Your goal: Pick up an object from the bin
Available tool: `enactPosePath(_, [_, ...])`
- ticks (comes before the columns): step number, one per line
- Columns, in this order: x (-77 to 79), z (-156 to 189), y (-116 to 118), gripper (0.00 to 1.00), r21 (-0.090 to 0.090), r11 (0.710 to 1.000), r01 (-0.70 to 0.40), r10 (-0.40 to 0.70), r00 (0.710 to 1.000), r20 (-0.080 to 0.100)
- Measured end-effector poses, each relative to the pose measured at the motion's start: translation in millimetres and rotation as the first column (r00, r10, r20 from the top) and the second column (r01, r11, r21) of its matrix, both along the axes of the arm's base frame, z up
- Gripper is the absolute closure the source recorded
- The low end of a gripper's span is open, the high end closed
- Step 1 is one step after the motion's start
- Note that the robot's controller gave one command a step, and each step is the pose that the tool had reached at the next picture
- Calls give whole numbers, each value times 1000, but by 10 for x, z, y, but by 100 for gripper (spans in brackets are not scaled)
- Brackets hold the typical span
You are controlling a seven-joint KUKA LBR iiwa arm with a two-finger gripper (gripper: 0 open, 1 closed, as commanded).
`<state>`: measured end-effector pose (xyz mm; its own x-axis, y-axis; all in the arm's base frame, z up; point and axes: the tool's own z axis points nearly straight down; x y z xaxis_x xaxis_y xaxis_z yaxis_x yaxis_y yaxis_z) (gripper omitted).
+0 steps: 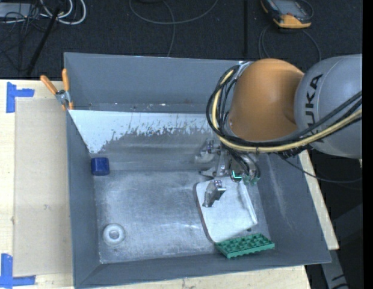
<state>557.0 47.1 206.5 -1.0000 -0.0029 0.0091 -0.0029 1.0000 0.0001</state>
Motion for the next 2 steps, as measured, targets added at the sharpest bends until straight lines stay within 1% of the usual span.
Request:
enactPosePath(1, [537, -1244, -799, 0, 1, 988, -157, 157, 987, 15])
enactPosePath(2, [676, -1312, -994, 0, 9, 952, -307, 307, 952, 11])
